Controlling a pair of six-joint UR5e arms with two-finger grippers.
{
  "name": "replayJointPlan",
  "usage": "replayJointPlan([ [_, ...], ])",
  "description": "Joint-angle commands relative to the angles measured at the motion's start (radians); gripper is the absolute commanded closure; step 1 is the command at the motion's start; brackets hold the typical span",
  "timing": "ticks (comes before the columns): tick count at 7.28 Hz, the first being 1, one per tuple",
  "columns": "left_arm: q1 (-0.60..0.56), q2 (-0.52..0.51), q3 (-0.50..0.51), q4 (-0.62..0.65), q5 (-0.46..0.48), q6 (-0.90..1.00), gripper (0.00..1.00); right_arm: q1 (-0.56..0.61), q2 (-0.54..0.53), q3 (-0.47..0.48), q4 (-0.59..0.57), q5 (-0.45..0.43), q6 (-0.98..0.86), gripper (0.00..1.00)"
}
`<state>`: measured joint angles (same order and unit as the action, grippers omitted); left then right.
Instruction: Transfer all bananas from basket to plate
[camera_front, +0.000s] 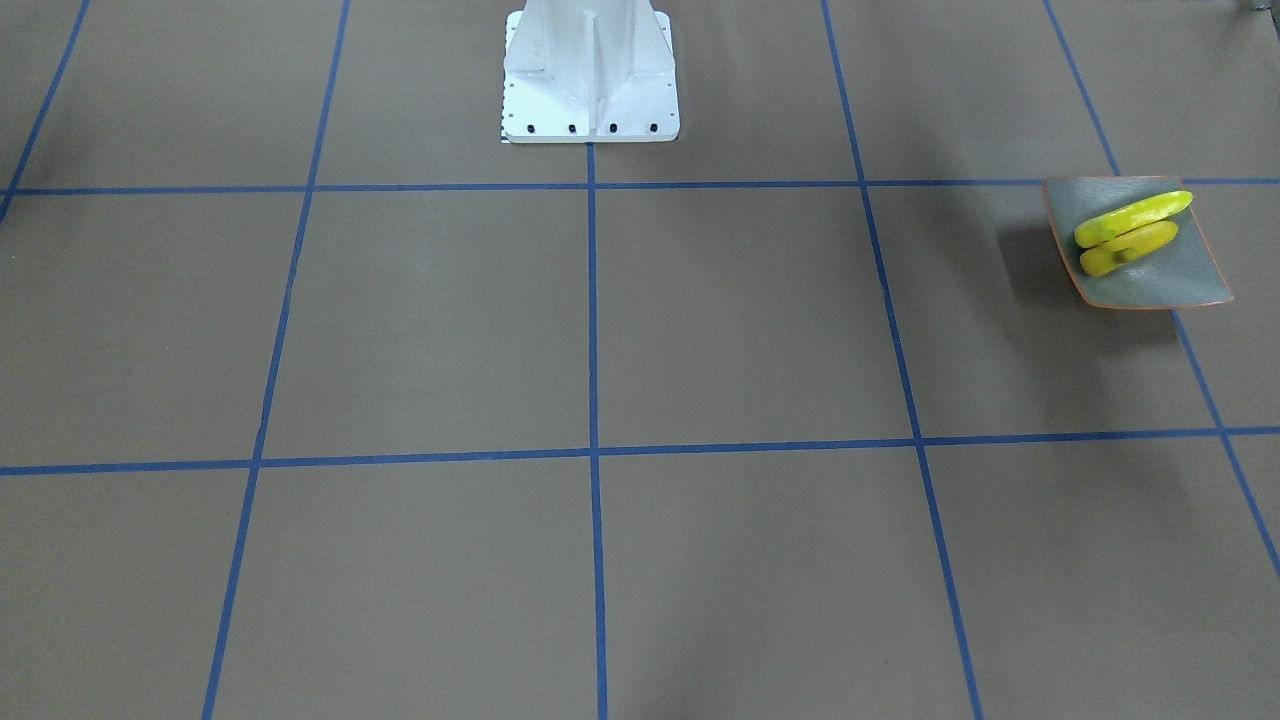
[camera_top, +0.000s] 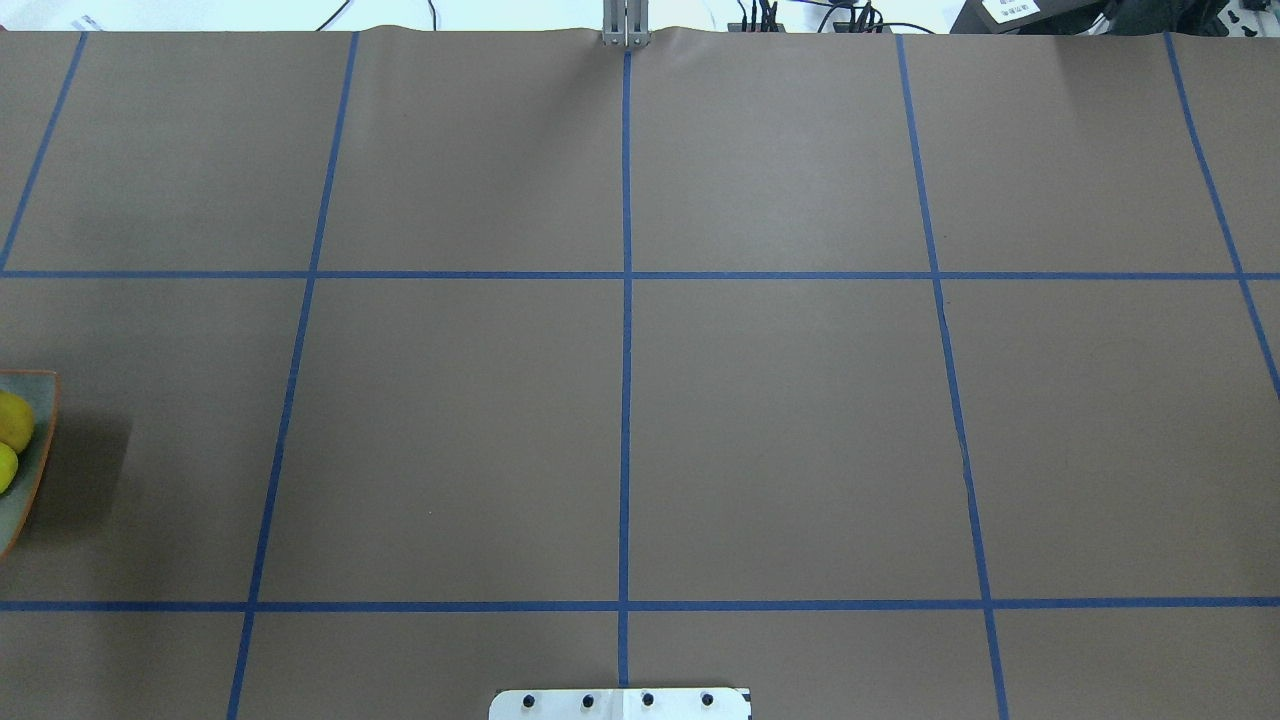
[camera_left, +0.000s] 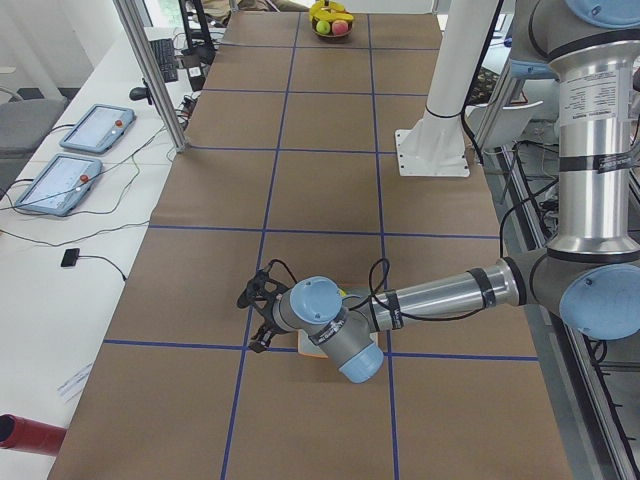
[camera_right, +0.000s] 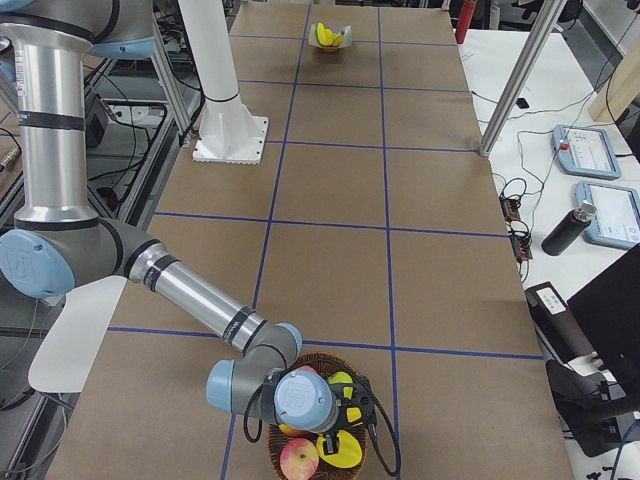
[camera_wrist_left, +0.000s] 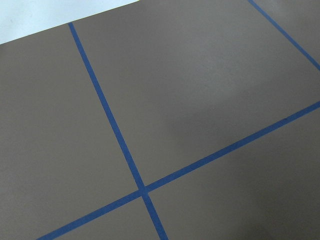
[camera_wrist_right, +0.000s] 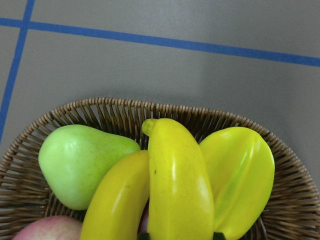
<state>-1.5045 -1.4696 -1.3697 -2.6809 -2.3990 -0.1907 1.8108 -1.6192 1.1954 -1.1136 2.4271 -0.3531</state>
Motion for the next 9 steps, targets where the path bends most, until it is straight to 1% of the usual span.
replayJointPlan([
  [1,0.003,0.0,0.001,0.004,-0.002,-0.006,0.0,0.007,0.043,0.155,-0.168,0.015,0.002,1.0],
  [2,0.003,-0.002,0.001,0.007,-0.012,-0.009,0.0,0.007,0.083,0.23,-0.257,0.017,0.015,1.0],
  [3,0.004,-0.009,-0.005,0.004,-0.006,-0.069,0.0,-0.001,0.122,0.283,-0.277,0.02,0.143,1.0],
  [5,0.006,-0.044,-0.005,0.01,0.026,-0.143,0.0,-0.132,0.151,0.419,-0.273,0.017,0.422,1.0],
  [6,0.019,-0.079,-0.005,0.041,0.031,-0.204,0.0,-0.199,0.174,0.491,-0.272,0.015,0.571,1.0],
  [7,0.044,-0.119,-0.005,0.1,0.035,-0.243,0.0,-0.267,0.191,0.551,-0.27,0.009,0.701,1.0],
  [8,0.073,-0.161,-0.006,0.178,0.084,-0.251,0.0,-0.319,0.221,0.59,-0.269,0.004,0.814,1.0],
  [9,0.096,-0.201,-0.021,0.256,0.098,-0.253,0.0,-0.353,0.251,0.617,-0.268,0.0,0.897,1.0],
])
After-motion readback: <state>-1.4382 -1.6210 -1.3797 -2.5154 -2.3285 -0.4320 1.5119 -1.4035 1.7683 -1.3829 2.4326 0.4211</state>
